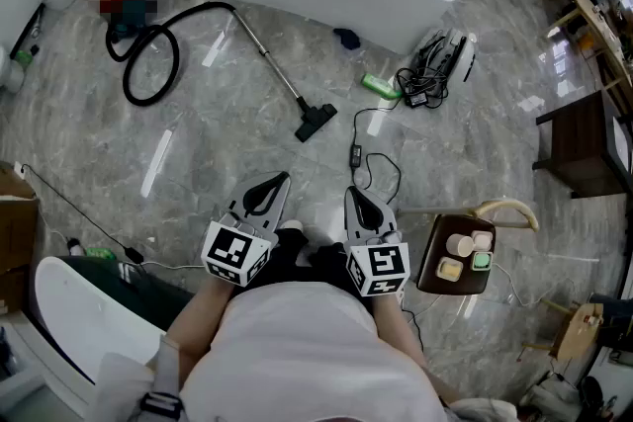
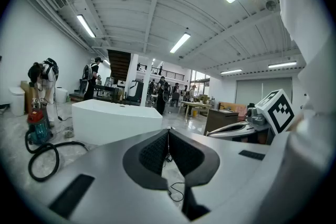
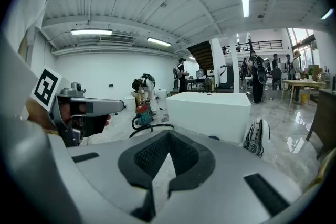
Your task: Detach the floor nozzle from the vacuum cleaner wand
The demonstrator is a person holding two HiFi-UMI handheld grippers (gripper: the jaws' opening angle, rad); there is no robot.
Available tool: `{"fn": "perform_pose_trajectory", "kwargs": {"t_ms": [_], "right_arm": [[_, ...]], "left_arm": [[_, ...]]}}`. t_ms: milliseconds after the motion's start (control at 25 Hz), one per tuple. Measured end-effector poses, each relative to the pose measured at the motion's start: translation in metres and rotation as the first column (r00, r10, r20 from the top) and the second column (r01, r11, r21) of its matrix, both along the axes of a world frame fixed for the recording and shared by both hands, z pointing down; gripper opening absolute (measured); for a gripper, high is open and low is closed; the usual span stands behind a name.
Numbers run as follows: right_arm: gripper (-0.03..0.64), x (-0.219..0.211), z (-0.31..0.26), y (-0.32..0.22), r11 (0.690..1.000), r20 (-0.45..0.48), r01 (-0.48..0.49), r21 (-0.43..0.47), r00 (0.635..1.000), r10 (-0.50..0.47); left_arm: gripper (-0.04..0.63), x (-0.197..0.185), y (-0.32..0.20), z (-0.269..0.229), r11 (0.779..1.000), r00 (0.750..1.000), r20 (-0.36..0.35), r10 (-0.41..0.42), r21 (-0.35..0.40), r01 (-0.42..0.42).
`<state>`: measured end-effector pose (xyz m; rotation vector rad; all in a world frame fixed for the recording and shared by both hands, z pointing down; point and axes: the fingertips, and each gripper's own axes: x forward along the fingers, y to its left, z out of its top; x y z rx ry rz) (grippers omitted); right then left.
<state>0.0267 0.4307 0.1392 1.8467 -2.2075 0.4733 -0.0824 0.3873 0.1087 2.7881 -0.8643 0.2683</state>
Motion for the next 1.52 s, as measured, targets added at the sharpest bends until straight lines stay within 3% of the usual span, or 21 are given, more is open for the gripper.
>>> {"fn": "perform_pose_trajectory", "kwargs": {"t_ms": [840,1040,1520], "right_arm": [[0.015,-0.026,0.0,-0.011,1.0,0.031,0.007,0.014,0.999,-0.007],[0.015,-0.025,-0.004,-0.023,1.0,0.067,0.005,0.026,0.998,-0.007],[0.015,-0.036,-0.007,-0.074,0.996,0.073,0.086,0.038,0.993,-0.088]], "left_arm": [[0.009,-0.021,-0.011,0.009,1.0,1.0,0.004,0.021,-0.02,-0.021],[0.009,-0.022,-0.019,0.001,1.0,1.0,-0.025,-0.001,-0.014,0.0],[0.009,-0.042,-0.061,0.011,0.995,0.996,-0.013,-0.089,-0.041,0.088]]}}
